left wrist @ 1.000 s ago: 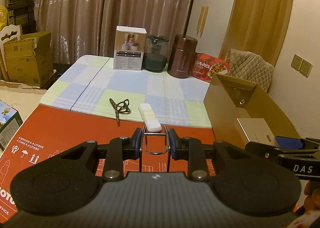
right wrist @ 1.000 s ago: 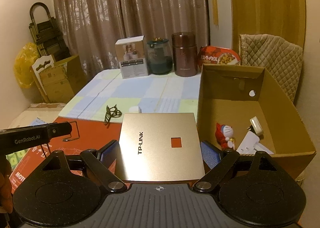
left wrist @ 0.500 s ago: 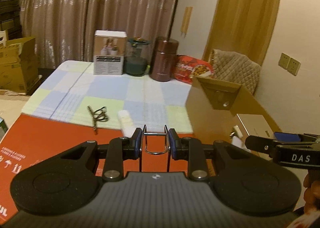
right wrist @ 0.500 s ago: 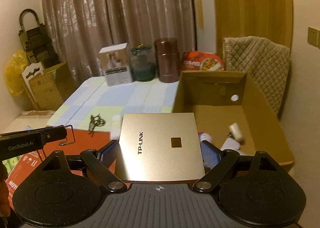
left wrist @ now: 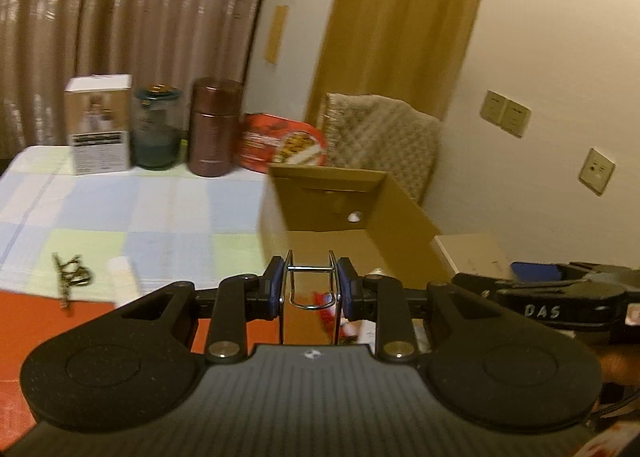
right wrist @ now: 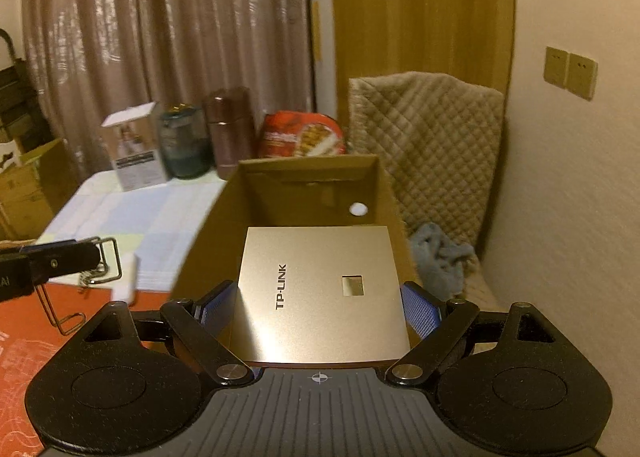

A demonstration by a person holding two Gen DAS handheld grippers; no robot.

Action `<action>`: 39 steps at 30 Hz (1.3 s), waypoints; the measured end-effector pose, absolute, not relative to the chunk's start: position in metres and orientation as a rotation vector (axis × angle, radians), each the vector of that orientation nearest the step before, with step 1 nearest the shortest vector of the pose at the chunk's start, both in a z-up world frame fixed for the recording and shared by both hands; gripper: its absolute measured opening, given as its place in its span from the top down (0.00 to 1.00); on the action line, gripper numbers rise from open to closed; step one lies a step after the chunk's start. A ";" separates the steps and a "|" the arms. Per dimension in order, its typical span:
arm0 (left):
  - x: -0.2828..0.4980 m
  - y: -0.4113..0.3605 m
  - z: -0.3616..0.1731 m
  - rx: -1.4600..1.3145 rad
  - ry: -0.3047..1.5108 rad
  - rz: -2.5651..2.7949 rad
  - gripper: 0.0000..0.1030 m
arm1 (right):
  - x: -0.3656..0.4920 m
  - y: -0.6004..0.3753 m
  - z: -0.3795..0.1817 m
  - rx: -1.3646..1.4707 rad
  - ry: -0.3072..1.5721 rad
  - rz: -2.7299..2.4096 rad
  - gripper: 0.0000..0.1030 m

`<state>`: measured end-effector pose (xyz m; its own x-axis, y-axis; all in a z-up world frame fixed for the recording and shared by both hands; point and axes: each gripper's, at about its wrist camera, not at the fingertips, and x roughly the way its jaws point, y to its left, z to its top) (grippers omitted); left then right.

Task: Organize rigid objects
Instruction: 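Carry the wire holder and gold panel over the open cardboard box, then open the left gripper to drop the wire holder while the right gripper releases the panel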

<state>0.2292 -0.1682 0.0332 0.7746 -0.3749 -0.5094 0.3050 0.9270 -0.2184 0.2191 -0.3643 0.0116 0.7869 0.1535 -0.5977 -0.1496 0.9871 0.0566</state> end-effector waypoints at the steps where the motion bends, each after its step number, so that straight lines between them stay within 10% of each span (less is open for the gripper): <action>1: 0.235 -0.175 0.032 -0.121 0.584 -0.382 0.77 | 0.222 -0.368 0.010 0.006 0.650 0.159 0.18; 39: 0.283 -0.216 -0.004 -0.058 0.684 -0.431 0.74 | 0.250 -0.393 -0.018 0.039 0.706 0.142 0.18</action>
<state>0.2828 -0.2160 -0.0038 0.6907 -0.4039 -0.5998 0.3662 0.9106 -0.1915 0.2503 -0.3932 -0.0175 0.7516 0.1429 -0.6439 -0.1163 0.9897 0.0840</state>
